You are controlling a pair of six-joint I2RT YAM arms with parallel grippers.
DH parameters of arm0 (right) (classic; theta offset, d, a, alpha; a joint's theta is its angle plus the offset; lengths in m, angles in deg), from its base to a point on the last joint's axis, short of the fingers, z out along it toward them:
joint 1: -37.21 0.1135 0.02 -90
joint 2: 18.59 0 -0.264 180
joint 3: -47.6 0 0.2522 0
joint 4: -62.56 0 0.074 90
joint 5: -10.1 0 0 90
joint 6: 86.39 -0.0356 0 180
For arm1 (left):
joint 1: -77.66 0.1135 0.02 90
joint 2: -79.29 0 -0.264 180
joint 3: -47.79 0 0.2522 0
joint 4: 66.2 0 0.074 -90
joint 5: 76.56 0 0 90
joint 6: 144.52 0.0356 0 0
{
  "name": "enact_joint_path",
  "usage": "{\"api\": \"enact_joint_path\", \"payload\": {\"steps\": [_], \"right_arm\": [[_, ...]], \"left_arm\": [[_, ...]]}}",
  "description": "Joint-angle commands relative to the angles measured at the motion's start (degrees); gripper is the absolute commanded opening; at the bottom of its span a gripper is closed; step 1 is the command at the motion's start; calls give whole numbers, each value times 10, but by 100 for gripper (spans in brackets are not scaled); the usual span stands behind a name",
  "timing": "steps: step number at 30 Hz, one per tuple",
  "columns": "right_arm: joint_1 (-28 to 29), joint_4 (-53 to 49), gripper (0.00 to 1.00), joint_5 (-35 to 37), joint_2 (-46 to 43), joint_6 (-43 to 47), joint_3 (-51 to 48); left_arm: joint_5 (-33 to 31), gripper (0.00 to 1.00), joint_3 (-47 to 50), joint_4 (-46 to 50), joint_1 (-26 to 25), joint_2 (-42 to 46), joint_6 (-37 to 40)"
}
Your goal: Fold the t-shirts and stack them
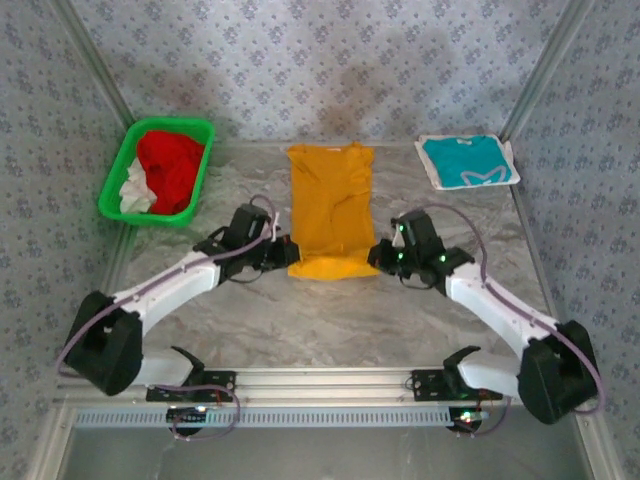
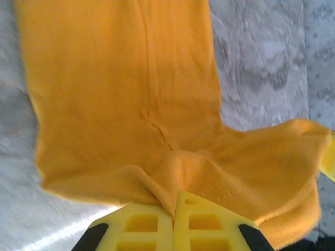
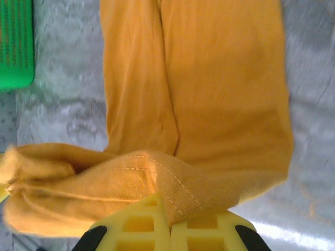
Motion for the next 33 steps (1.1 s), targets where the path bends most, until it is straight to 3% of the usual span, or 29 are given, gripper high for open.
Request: {"api": "enact_joint_path", "payload": {"steps": [1, 10, 21, 22, 24, 25, 27, 30, 33], "right_arm": [[-33, 3, 0, -29, 63, 55, 64], [-60, 16, 0, -57, 249, 100, 205], [-92, 4, 0, -50, 335, 92, 304], [-97, 3, 0, -50, 349, 94, 320], [-106, -5, 19, -61, 387, 96, 364], [-113, -16, 29, -82, 414, 95, 398], [-128, -40, 37, -120, 456, 82, 461], [-148, -42, 47, -129, 458, 65, 491], [-143, -48, 51, -99, 399, 83, 459]], "left_arm": [[42, 0, -60, 23, 37, -54, 53], [52, 0, -232, 106, 75, -215, 141], [49, 0, -387, 193, 102, -328, 210], [47, 5, -411, 201, 106, -346, 216], [29, 37, -463, 222, 115, -383, 228], [17, 46, -502, 236, 121, -406, 236], [10, 64, -581, 259, 130, -445, 248], [-4, 73, -711, 337, 133, -477, 260], [-38, 70, -686, 337, 122, -416, 263]]}}
